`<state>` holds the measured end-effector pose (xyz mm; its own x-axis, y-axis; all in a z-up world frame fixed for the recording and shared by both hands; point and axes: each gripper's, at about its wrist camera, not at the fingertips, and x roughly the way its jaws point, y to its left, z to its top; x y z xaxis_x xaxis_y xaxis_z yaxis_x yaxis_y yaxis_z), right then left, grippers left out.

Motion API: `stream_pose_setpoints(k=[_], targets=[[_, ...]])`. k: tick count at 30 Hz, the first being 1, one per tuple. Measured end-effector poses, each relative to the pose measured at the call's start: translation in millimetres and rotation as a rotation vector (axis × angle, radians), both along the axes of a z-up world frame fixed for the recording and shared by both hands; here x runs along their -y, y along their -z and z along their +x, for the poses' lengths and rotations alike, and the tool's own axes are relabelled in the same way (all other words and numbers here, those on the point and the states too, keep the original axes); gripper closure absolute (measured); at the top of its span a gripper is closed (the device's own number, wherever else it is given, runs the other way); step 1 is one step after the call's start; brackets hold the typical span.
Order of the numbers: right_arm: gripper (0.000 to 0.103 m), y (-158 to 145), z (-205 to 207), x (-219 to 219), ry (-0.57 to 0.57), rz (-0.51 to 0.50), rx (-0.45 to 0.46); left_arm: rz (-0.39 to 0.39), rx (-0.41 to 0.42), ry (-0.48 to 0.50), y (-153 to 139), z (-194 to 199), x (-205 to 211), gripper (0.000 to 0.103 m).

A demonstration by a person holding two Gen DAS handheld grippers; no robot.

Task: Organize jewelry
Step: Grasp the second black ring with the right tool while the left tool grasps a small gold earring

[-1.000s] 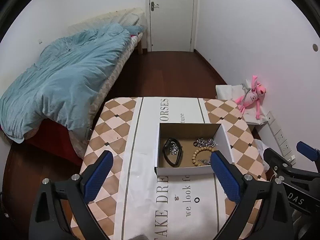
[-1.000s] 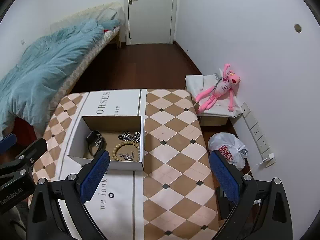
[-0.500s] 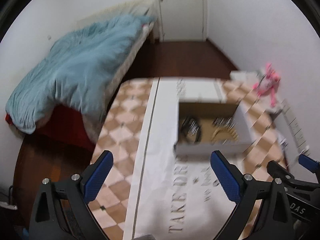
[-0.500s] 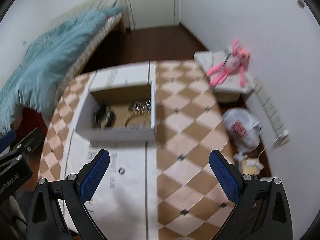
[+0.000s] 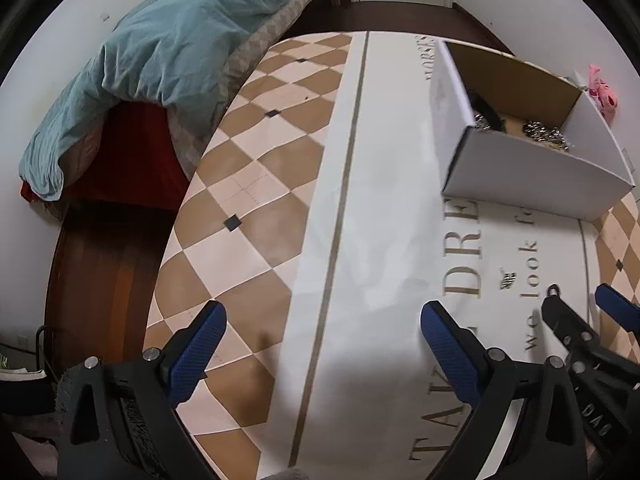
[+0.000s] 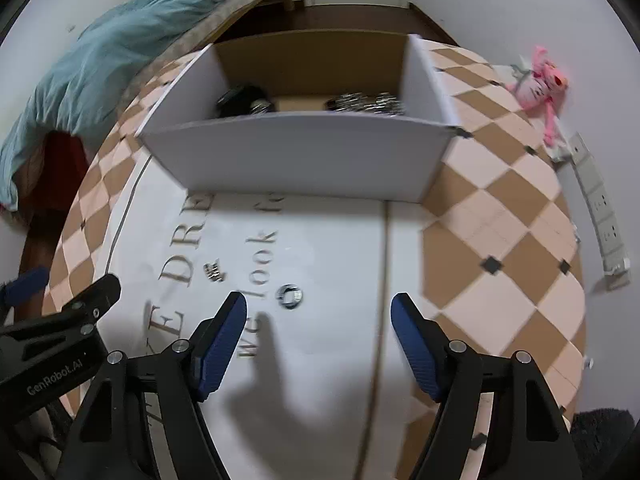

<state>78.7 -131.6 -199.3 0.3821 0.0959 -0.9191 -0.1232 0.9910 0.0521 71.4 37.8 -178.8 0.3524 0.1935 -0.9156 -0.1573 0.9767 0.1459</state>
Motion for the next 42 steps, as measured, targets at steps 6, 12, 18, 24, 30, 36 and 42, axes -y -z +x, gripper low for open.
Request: stream_pose_setpoints(k=[6,12,18,24,30,36,42], targets=[[0.090,4,-1,-14,-0.042,-0.037,0.054,0.006,-0.010,0.006,5,2,-2,0.004],[0.090,-5,-6,8,-0.006,0.010,0.068,-0.042,0.001,0.027,3,6,11,0.004],[0.090,-20,-4,58,0.107,0.027,0.073,-0.202,0.008,0.092,4,15,44,0.005],[0.090,-24,-1,95,0.202,0.047,0.080,-0.249,-0.003,0.152,15,24,74,0.043],[0.090,-29,-2,99,0.213,0.044,0.094,-0.187,0.046,0.193,13,25,83,0.097],[0.090,-36,-3,96,0.208,0.053,0.110,-0.200,0.052,0.200,14,26,78,0.097],[0.090,-57,-5,95,0.199,0.099,0.131,-0.243,0.063,0.224,-3,20,80,0.097]])
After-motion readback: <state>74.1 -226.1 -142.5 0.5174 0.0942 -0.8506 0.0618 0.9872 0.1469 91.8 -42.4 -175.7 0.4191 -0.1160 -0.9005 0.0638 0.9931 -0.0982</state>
